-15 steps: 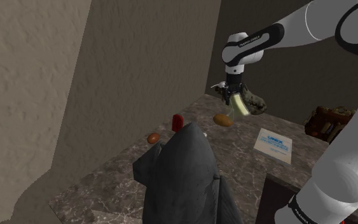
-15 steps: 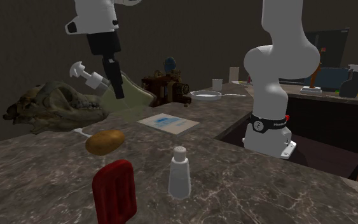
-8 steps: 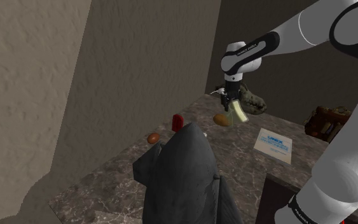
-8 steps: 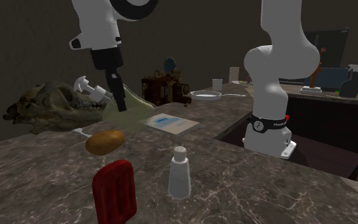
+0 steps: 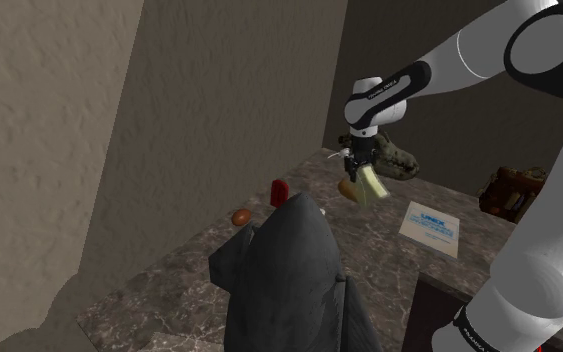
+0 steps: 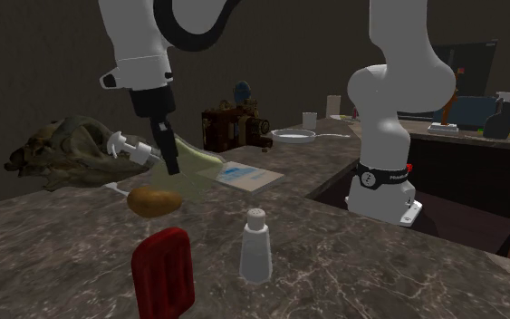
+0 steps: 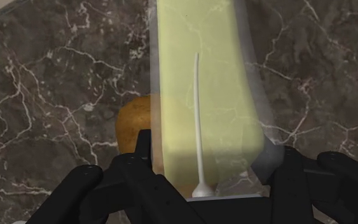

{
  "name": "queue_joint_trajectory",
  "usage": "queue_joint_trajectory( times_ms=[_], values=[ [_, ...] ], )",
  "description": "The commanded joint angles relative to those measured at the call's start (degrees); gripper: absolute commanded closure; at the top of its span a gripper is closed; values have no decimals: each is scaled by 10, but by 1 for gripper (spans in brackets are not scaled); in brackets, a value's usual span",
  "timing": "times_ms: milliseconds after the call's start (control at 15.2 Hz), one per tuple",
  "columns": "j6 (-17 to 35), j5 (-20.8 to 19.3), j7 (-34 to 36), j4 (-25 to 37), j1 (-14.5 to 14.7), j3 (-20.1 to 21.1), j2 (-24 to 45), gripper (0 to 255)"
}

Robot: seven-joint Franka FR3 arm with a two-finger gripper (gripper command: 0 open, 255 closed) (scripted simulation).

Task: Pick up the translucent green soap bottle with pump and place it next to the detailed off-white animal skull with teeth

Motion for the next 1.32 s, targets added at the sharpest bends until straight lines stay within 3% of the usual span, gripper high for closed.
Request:
queue_joint_trajectory(
  times_ms=[0,330,396,726,990,1254],
  values=[
    [4,0,0,-4,-1,-1,3,255],
    [4,0,0,-4,-1,0,3,255],
    [4,0,0,-3,-1,0,4,0],
    [4,0,0,-4,-1,0,3,0],
    [-67,2,-1,42,3,2,-21,0],
    [-67,2,-1,42,3,2,-21,0]
  ],
)
